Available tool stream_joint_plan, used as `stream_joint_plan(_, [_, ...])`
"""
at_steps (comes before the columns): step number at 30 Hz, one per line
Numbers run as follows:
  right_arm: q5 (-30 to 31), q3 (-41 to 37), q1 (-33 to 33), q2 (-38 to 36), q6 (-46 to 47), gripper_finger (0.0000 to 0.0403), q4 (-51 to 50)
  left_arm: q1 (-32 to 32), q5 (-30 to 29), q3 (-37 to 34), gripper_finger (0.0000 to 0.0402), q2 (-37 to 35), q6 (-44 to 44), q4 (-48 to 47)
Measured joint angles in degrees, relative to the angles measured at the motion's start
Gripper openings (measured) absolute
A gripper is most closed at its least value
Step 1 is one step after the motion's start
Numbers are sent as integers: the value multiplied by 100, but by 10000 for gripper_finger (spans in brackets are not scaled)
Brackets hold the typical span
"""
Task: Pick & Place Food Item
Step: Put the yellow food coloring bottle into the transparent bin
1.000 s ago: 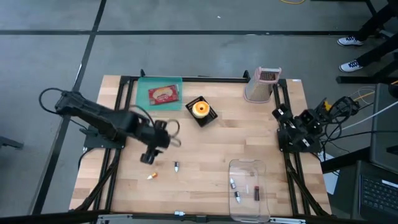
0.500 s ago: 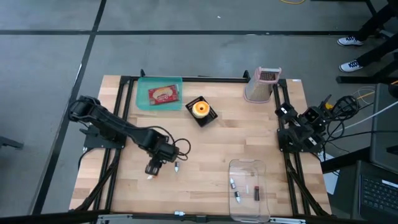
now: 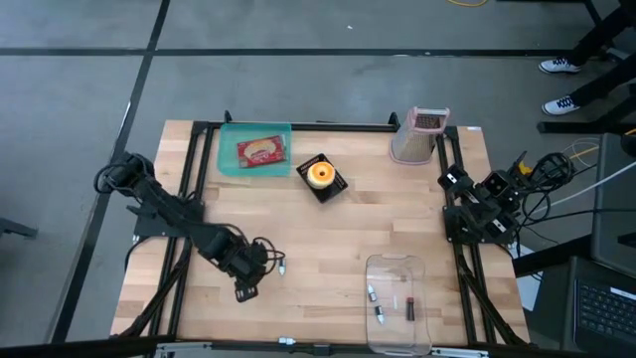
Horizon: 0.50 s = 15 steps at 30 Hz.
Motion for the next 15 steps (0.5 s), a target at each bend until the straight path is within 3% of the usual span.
stream_joint_plan(6, [0, 0, 0, 0, 2, 199, -5, -276, -130, -2, 194, 148, -734, -485])
stream_joint_plan(15, [-3, 0, 0, -2, 280, 199, -114, -444, 103, -2, 194, 759, -747, -165])
